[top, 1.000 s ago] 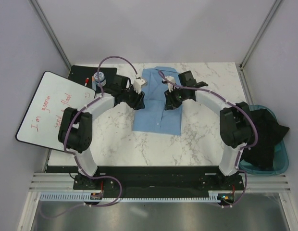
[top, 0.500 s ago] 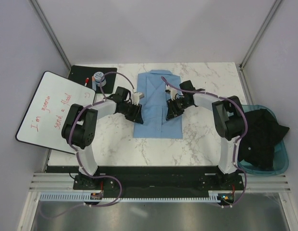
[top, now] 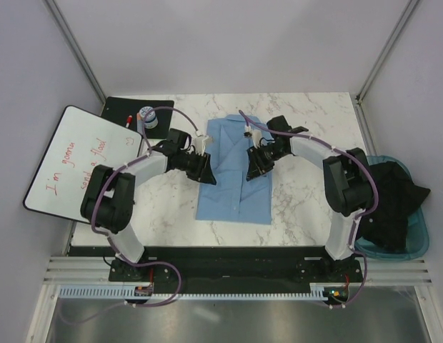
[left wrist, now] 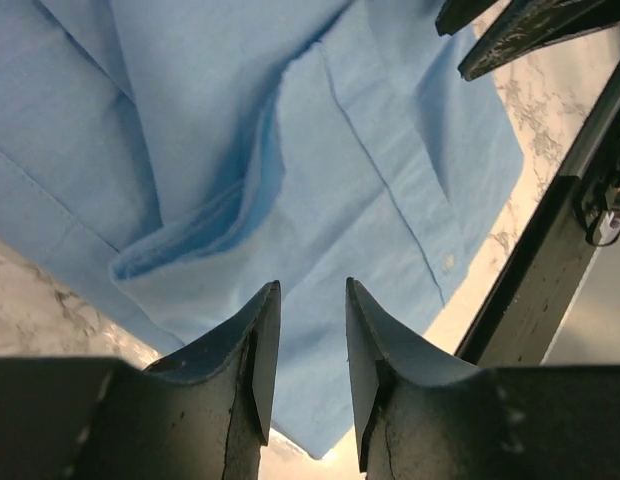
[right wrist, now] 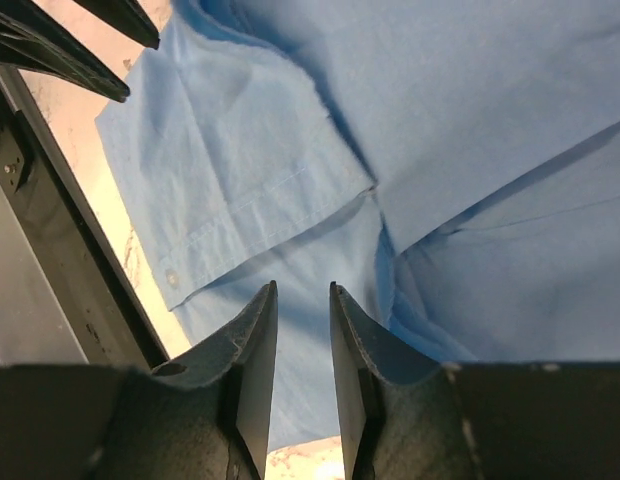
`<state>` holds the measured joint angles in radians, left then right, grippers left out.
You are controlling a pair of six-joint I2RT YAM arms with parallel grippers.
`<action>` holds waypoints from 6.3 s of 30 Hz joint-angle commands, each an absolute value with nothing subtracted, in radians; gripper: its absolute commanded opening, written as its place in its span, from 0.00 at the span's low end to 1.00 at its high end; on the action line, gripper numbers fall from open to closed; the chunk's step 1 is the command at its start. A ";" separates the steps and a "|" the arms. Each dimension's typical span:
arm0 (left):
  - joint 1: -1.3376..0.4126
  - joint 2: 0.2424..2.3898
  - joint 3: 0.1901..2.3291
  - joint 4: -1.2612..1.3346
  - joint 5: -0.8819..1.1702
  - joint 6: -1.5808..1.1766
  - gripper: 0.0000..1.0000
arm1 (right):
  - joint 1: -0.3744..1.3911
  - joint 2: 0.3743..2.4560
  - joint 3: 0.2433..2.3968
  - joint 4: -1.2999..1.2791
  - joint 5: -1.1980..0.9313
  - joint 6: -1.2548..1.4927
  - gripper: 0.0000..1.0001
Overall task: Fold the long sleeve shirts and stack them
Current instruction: Fold the shirt
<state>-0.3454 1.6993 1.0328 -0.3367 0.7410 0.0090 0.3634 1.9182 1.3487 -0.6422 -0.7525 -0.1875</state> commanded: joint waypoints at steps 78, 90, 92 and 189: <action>-1.422 1.374 1.118 -0.841 0.218 0.390 0.02 | 0.321 2.324 2.065 -0.880 -0.618 -0.385 0.46; -1.149 1.506 1.311 -0.876 0.284 0.569 0.02 | 0.357 2.349 1.841 -0.882 -0.683 -0.502 0.25; -1.089 1.564 1.392 -0.877 0.275 0.633 0.02 | 0.360 2.338 1.807 -0.874 -0.690 -0.514 0.19; -0.483 2.059 1.683 -0.597 0.425 0.834 0.65 | 0.086 1.851 1.114 -0.505 -0.930 0.112 0.25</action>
<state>-0.4896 2.0769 1.6447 -0.5896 0.3958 0.8650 0.0814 1.8343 1.1431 -0.5610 -0.8764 0.0910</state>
